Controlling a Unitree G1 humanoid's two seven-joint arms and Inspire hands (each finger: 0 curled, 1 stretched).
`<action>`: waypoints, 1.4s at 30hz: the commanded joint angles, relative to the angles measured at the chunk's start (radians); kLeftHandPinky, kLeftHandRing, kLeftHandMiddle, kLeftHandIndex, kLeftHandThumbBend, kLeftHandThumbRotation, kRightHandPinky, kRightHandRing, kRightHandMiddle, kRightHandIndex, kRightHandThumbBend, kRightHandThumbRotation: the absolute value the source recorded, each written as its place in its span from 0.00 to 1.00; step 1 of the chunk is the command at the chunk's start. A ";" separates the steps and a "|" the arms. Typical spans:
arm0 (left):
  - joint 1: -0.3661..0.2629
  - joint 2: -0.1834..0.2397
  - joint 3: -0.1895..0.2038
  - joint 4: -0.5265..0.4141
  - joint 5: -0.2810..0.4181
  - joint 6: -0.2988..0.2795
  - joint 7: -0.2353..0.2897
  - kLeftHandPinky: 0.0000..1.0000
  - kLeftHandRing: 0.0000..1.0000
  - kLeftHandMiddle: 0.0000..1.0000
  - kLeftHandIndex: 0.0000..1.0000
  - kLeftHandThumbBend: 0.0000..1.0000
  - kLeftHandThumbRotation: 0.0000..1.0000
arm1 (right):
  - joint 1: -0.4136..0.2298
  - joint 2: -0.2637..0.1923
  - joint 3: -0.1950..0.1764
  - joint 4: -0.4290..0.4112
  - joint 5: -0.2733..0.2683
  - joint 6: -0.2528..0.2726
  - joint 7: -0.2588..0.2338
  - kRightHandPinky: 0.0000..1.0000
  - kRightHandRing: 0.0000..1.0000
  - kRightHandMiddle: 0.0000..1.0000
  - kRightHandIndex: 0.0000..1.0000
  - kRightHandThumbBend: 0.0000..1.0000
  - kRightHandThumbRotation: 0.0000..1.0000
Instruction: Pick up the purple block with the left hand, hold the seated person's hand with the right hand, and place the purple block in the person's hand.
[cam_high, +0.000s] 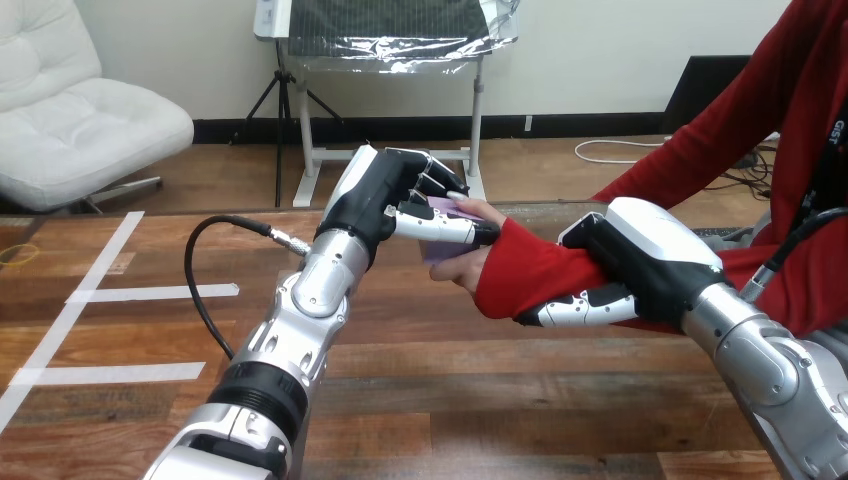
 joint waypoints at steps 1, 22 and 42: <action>-0.077 -0.049 -0.022 -0.006 -0.007 -0.004 -0.029 0.40 0.44 0.45 0.43 0.82 0.00 | -0.057 0.044 -0.022 -0.100 0.026 -0.037 -0.022 0.19 0.22 0.27 0.28 0.71 0.49; -0.034 0.008 -0.048 -0.078 0.011 0.036 -0.159 0.66 0.76 0.78 0.76 0.81 0.41 | -0.042 0.008 -0.024 -0.121 0.039 -0.011 0.046 0.35 0.41 0.46 0.46 0.83 0.52; 0.056 0.075 -0.071 -0.187 0.029 0.002 -0.179 0.76 0.84 0.84 0.82 0.81 0.82 | 0.017 -0.032 -0.031 -0.202 0.027 0.057 0.116 0.53 0.65 0.67 0.68 1.00 0.71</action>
